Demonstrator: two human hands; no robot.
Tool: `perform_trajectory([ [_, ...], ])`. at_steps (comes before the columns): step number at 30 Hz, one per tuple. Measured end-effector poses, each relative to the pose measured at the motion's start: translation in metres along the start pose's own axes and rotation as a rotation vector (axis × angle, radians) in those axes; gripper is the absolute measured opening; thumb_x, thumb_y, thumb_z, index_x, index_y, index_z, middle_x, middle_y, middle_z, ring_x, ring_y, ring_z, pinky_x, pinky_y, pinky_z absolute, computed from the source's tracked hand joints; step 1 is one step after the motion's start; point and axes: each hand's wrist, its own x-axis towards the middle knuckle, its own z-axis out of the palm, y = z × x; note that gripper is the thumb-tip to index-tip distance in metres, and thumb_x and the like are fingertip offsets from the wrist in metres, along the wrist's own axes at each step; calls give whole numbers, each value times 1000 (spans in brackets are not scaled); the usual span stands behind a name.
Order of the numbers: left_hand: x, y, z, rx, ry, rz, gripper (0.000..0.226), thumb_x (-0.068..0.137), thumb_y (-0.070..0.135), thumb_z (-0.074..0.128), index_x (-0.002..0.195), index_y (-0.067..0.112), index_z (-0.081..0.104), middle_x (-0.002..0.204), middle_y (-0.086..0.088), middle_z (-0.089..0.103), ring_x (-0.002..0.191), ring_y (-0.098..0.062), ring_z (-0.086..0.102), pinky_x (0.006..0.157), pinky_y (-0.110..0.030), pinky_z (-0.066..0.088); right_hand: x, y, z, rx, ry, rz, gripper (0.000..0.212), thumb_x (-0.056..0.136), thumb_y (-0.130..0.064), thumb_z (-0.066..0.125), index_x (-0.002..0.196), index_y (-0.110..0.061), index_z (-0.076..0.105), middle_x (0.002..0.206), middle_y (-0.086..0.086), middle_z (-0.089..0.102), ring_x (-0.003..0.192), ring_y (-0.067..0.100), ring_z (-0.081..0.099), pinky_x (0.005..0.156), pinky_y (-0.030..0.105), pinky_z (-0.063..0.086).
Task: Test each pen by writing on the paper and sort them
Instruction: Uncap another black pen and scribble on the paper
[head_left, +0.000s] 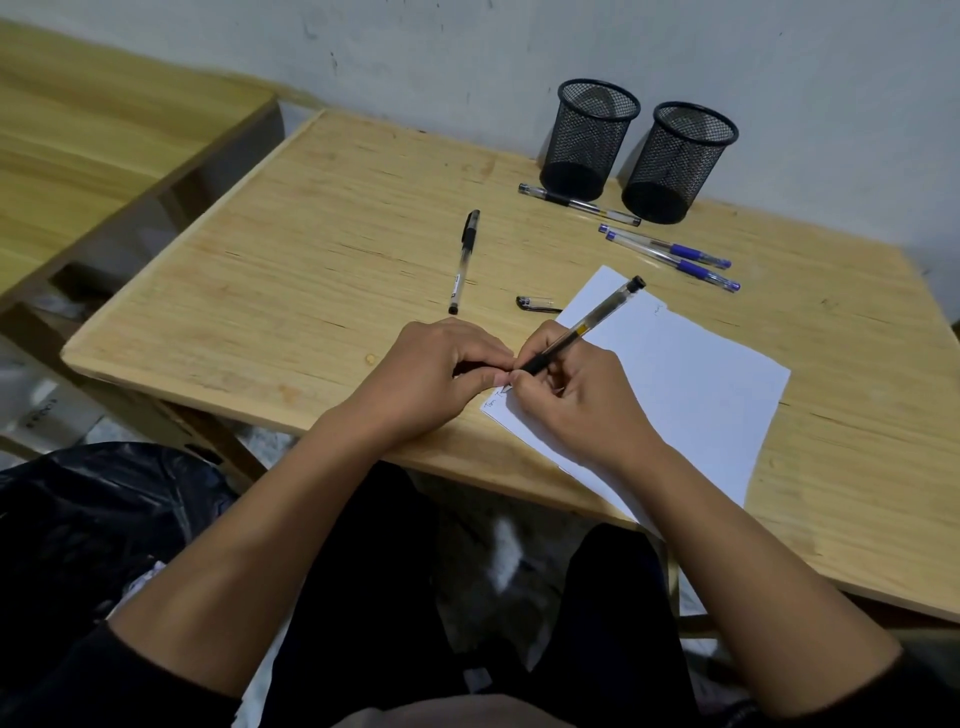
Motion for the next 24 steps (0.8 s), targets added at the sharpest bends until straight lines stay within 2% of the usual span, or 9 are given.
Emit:
perform_trajectory([
  [14, 1, 1, 1, 5, 8, -23, 20, 77, 25, 66, 95, 18, 74, 98, 4, 74, 99, -2, 55, 91, -32, 46, 1, 1, 0, -38, 28, -3, 6, 81, -11, 62, 82, -5, 60, 63, 9, 55, 53, 5, 43, 49, 13, 35],
  [17, 0, 1, 0, 8, 5, -24, 19, 78, 23, 68, 95, 19, 74, 99, 2, 74, 98, -2, 57, 91, -28, 44, 1, 0, 0, -39, 42, -2, 8, 81, -11, 62, 82, -4, 60, 64, 13, 56, 53, 5, 43, 49, 14, 34],
  [20, 0, 3, 0, 20, 0, -46, 17, 79, 20, 70, 95, 20, 73, 99, 5, 73, 99, -4, 59, 94, -30, 45, 1, 0, 0, -63, 58, -10, 8, 81, -12, 61, 82, -4, 60, 65, 17, 57, 54, 6, 43, 50, 15, 36],
  [22, 0, 4, 0, 8, 0, -74, 16, 80, 19, 69, 95, 23, 73, 98, 7, 73, 98, -3, 59, 94, -24, 44, 2, 0, -1, -24, 93, 16, 5, 80, -10, 60, 80, -5, 59, 60, 8, 53, 54, 5, 43, 51, 17, 37],
  [24, 1, 6, -1, -36, 13, -138, 16, 81, 19, 67, 96, 24, 72, 98, 8, 72, 95, 0, 60, 87, -7, 41, 5, 0, -3, 58, 166, 72, 3, 82, -8, 58, 80, -7, 58, 55, -6, 49, 51, 2, 42, 51, 15, 38],
])
